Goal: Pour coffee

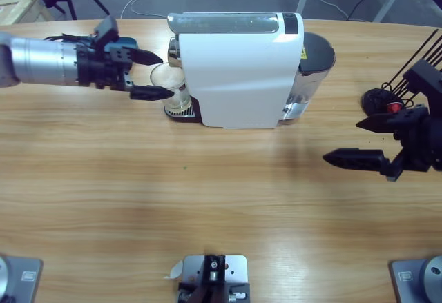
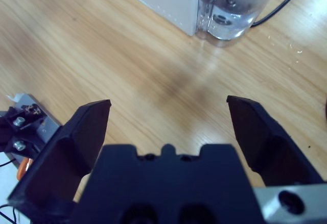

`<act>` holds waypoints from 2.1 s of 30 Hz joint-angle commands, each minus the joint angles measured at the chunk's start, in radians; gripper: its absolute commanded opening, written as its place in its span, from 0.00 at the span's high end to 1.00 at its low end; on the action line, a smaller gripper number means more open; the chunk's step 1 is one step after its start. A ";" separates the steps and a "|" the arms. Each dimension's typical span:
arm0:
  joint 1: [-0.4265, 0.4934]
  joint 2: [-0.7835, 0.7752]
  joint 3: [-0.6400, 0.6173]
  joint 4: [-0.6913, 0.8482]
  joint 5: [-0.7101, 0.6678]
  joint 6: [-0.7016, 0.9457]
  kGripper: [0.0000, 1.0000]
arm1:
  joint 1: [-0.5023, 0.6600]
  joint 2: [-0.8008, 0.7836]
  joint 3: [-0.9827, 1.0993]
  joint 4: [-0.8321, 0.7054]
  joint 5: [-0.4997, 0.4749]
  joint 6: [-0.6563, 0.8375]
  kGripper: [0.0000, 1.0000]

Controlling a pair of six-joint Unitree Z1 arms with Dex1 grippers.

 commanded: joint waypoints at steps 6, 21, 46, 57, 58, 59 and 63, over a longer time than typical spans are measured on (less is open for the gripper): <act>-0.037 0.085 -0.031 -0.023 -0.007 -0.027 0.04 | 0.007 0.048 -0.029 0.011 0.019 -0.007 0.00; -0.064 0.083 -0.029 -0.003 0.109 -0.028 0.05 | 0.007 0.052 -0.028 0.002 0.019 -0.006 0.00; -0.001 -0.032 0.071 0.022 0.061 -0.037 1.00 | 0.007 0.020 -0.026 -0.004 0.011 0.000 0.00; 0.188 -0.254 0.009 0.019 0.419 -0.251 1.00 | 0.007 0.013 -0.022 -0.024 0.003 0.002 0.00; 0.203 -0.236 -0.002 0.018 0.462 -0.280 1.00 | 0.007 0.013 -0.022 -0.026 0.003 0.002 0.00; 0.218 -0.216 -0.012 0.016 0.503 -0.310 1.00 | 0.007 0.012 -0.022 -0.026 0.003 0.003 0.00; 0.270 -0.094 -0.071 0.007 0.587 -0.423 1.00 | 0.007 0.021 -0.026 -0.026 0.003 0.003 0.00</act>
